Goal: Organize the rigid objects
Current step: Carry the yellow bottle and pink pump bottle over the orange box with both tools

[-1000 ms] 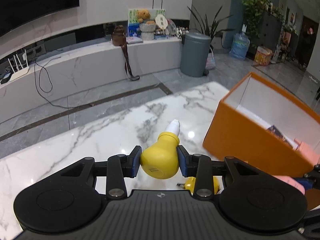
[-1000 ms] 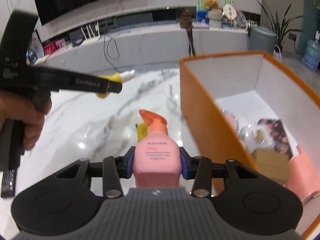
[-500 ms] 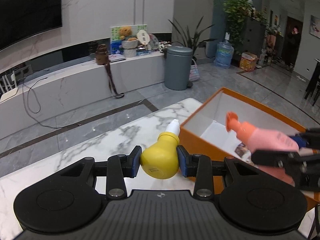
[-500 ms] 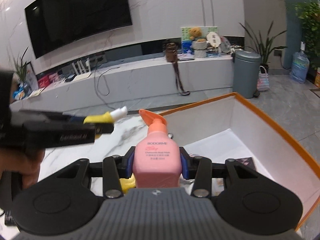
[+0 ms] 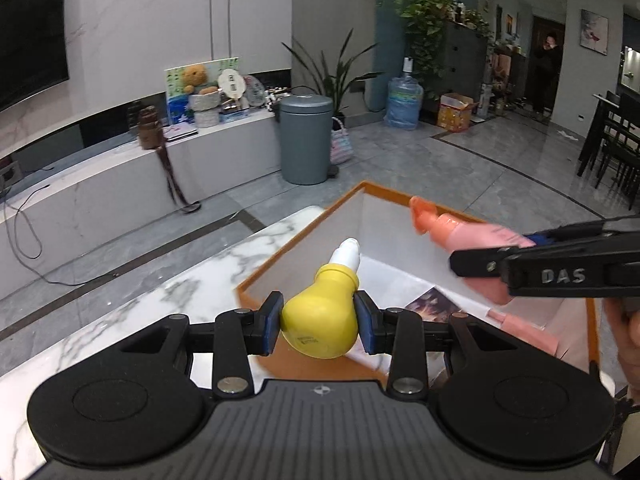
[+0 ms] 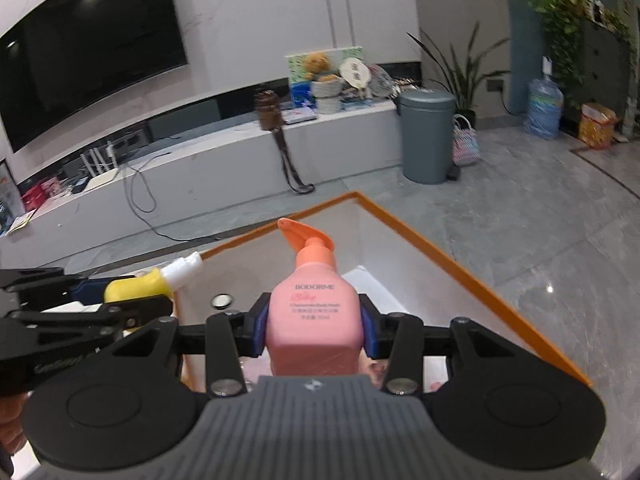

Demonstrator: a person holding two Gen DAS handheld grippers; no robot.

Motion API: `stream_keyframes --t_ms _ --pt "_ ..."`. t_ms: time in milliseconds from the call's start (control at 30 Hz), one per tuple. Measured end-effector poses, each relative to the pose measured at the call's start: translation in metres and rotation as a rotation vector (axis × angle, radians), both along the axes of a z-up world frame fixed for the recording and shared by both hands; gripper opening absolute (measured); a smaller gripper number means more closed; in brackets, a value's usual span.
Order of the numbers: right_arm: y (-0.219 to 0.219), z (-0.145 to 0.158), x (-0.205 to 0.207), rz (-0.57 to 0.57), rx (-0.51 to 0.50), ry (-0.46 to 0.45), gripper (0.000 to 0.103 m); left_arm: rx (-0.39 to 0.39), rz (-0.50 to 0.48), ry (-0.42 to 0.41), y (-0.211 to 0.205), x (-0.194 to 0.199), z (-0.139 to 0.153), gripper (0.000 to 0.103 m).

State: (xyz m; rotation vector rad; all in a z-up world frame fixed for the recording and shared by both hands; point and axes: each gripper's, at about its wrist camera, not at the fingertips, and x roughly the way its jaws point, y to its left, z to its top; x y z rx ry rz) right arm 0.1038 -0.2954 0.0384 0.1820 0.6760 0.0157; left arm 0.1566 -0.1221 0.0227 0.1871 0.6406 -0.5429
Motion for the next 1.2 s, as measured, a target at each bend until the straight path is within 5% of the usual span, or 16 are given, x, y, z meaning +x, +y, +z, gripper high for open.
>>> stream_keyframes --t_ms 500,1200 --pt "-0.040 -0.027 0.039 -0.029 0.102 0.107 0.043 0.071 0.068 0.089 -0.045 0.020 -0.022 0.043" --pt "-0.032 -0.059 0.085 -0.092 0.209 0.197 0.043 0.181 0.112 0.133 -0.067 0.037 -0.045 0.043"
